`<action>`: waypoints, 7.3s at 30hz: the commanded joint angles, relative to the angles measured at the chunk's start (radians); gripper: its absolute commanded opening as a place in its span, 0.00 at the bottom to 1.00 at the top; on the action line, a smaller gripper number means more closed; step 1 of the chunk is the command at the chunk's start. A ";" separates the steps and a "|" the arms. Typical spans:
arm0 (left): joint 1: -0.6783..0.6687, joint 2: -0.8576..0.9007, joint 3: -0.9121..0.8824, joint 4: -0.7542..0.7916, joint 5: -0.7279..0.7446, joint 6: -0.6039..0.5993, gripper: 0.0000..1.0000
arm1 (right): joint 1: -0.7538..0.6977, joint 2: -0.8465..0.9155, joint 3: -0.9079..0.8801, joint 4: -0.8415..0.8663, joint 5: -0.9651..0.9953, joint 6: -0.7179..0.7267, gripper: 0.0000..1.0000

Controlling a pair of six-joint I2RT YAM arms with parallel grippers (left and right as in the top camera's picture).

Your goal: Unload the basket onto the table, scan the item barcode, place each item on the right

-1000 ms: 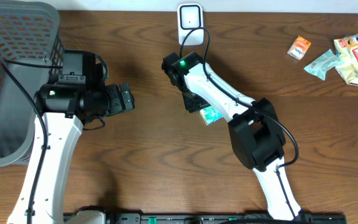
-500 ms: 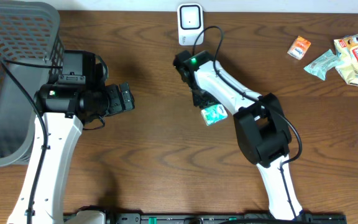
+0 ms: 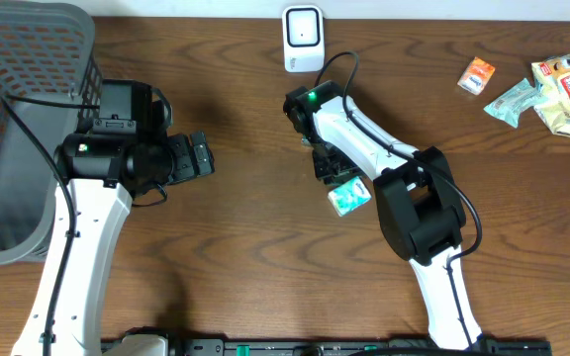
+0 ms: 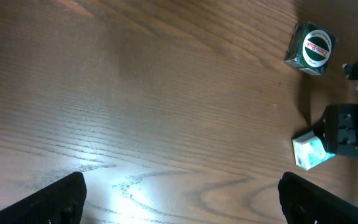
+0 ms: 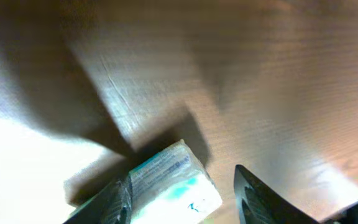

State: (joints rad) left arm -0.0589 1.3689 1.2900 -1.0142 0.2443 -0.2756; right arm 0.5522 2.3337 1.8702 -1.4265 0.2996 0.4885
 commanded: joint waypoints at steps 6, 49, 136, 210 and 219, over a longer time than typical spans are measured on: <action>0.005 0.000 0.003 -0.002 -0.006 0.010 0.97 | 0.010 0.012 -0.003 -0.090 -0.043 -0.104 0.53; 0.005 0.000 0.003 -0.002 -0.006 0.010 0.98 | 0.038 0.012 -0.113 0.119 -0.081 -0.251 0.56; 0.005 0.000 0.003 -0.002 -0.006 0.010 0.98 | -0.027 0.012 0.129 0.158 -0.199 0.254 0.64; 0.005 0.000 0.003 -0.002 -0.006 0.010 0.98 | -0.320 0.011 -0.098 0.240 -1.023 -0.579 0.15; 0.005 0.000 0.003 -0.002 -0.006 0.010 0.98 | -0.332 0.011 0.008 0.056 -0.904 -0.573 0.18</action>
State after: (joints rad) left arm -0.0589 1.3689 1.2900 -1.0138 0.2440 -0.2756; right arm 0.2218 2.3440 1.8431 -1.3560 -0.6388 -0.0807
